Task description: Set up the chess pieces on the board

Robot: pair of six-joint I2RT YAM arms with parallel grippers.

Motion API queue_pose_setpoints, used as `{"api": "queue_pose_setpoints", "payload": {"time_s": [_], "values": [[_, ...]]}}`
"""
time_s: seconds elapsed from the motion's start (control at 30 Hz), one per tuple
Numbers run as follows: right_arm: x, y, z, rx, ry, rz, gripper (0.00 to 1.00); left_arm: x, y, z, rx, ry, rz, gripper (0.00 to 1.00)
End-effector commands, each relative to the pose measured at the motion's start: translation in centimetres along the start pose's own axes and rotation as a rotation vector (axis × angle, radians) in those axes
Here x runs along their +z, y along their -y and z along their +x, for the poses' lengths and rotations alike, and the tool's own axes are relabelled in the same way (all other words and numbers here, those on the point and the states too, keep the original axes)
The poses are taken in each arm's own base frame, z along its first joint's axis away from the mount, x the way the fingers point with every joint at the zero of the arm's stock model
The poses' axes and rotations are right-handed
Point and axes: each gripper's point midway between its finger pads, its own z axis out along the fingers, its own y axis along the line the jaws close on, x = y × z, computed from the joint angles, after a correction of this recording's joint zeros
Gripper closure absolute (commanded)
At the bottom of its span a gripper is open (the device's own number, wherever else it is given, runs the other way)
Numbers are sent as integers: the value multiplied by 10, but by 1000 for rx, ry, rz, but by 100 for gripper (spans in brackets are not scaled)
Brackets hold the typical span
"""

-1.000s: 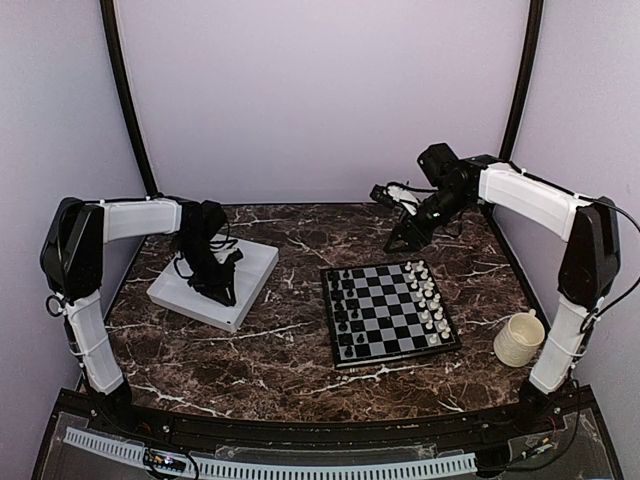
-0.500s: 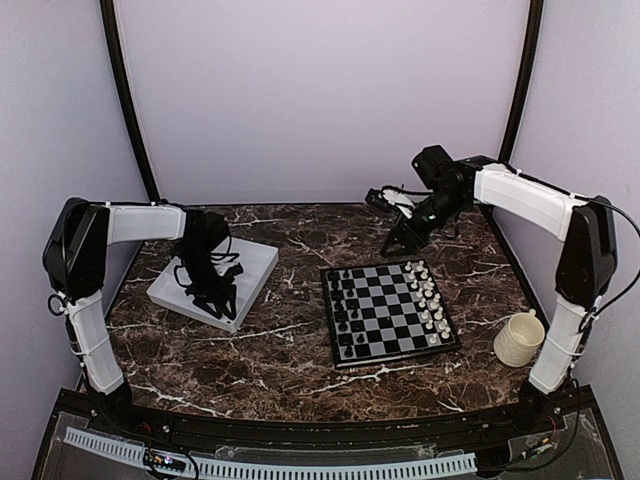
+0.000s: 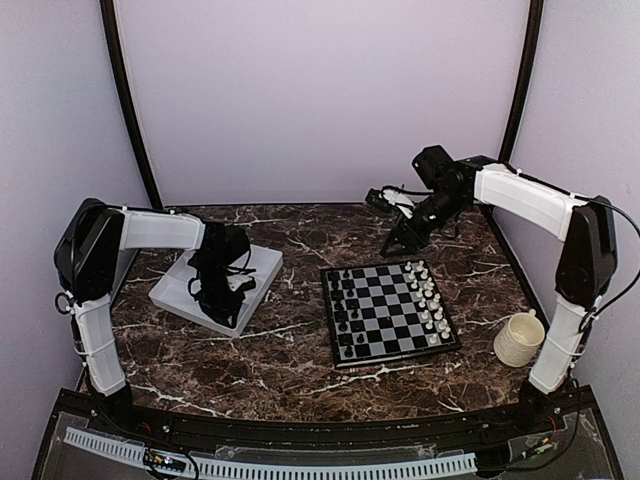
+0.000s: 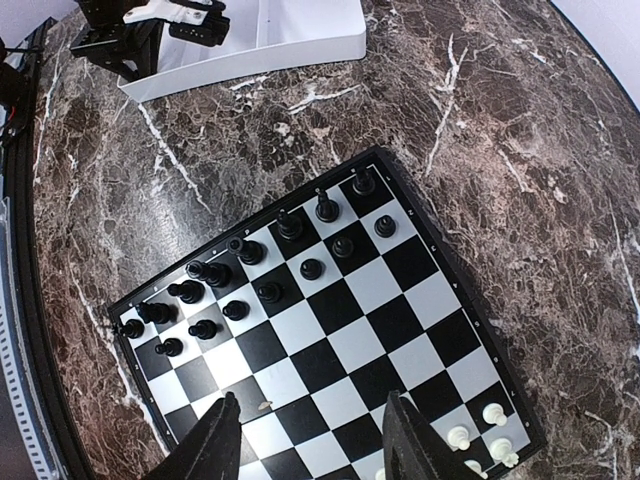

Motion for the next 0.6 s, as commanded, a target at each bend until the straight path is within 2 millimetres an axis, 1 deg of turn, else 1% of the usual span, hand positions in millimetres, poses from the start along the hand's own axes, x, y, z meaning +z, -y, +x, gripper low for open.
{"api": "queue_pose_setpoints", "payload": {"time_s": [0.0,0.17,0.27,0.3,0.57], "values": [[0,-4,-8,-17,19,-9,50,-7,-27,-1,-1,2,-155,79],[1,-5,-8,-16,16,-11,51,-30,-35,-16,-33,91,-161,83],[2,-5,-7,-17,13,-9,51,-41,-40,-22,-52,138,-150,85],[2,-5,-8,-19,13,-9,51,-43,-36,-24,-52,149,-119,86],[4,-5,-9,-22,10,-10,51,-51,-29,-26,-56,177,-50,89]]}}
